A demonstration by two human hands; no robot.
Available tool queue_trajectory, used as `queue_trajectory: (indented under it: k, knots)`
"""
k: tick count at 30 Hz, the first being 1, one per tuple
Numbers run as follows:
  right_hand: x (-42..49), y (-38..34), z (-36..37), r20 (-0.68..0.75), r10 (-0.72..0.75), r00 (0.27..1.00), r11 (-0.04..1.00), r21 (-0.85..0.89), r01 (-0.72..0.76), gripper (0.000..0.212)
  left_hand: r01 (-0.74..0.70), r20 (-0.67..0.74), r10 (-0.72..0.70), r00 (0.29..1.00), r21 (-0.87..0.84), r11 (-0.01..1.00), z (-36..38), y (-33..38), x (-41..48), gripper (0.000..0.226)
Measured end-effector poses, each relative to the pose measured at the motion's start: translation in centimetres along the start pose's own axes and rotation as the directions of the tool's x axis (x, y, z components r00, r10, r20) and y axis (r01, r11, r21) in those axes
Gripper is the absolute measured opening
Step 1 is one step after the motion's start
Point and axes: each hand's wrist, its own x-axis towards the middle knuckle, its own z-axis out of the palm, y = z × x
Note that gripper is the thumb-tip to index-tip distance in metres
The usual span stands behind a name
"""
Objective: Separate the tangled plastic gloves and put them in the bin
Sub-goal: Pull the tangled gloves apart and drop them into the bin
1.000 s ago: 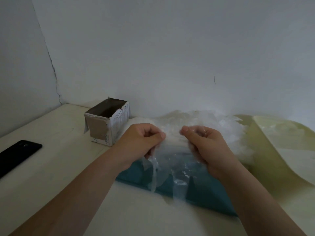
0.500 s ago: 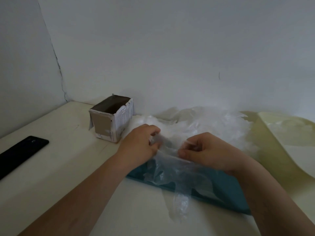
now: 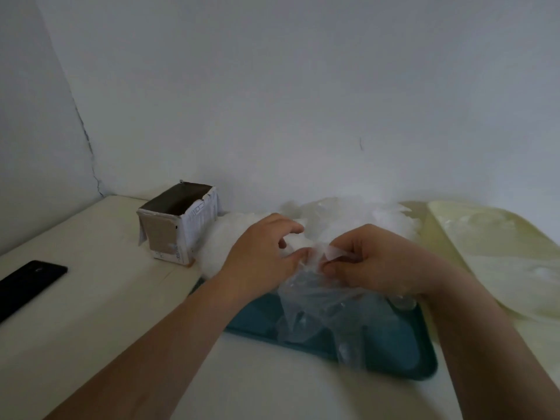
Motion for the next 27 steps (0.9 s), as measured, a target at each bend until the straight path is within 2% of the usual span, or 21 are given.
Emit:
queue_trajectory:
  k: [2,5,7,10,12,14,17,21,23,27]
  knots:
    - [-0.2,0.1,-0.5,0.005,0.028,1.000,0.997,-0.075,-0.028,0.022,0.040,0.067,-0.041,0.997,0.009,0.999,0.9,1.4,0.5,0.043]
    - [-0.5,0.8,-0.8,0.022,0.087,0.996,0.993,-0.076,-0.085,0.024,0.153,0.116,-0.134,0.984,-0.173,0.973,2.3,2.7,0.6,0.036]
    - [-0.5,1.3,-0.9,0.029,0.096,0.995,0.992,-0.087,-0.093,0.019,0.198,0.162,-0.166,0.973,-0.208,0.958,3.2,3.2,0.6,0.032]
    - [-0.4,1.5,-0.9,0.011,0.038,0.999,0.993,-0.111,-0.037,0.012,0.247,0.191,-0.182,0.964,-0.403,0.881,3.7,3.5,0.5,0.018]
    - [-0.5,1.1,-1.1,-0.044,-0.035,0.998,0.999,-0.039,0.033,0.013,0.241,0.158,-0.185,0.970,-0.511,0.825,3.1,3.6,0.6,0.012]
    - [-0.6,0.9,-1.1,-0.096,-0.080,0.992,0.996,0.039,0.084,0.014,0.244,0.120,-0.213,0.970,-0.533,0.810,2.0,3.4,0.4,0.014]
    - [-0.4,1.3,-1.2,-0.181,-0.049,0.982,0.994,0.087,0.066,0.012,0.282,0.036,-0.325,0.945,-0.592,0.755,-0.2,2.5,0.2,0.022]
    - [0.0,0.8,-0.4,-0.159,-0.129,0.979,0.988,0.063,0.141,0.016,0.325,0.026,-0.483,0.875,-0.771,0.547,-2.9,1.8,0.3,0.017]
    - [0.2,0.2,0.2,-0.158,-0.165,0.974,0.972,0.140,0.187,0.015,0.297,0.037,-0.494,0.869,-0.837,0.460,-3.9,1.6,0.3,0.020]
    - [0.3,-0.8,1.3,-0.291,-0.182,0.939,0.918,0.292,0.268,0.015,0.304,0.096,-0.440,0.893,-0.848,0.433,-5.3,1.0,0.4,0.024]
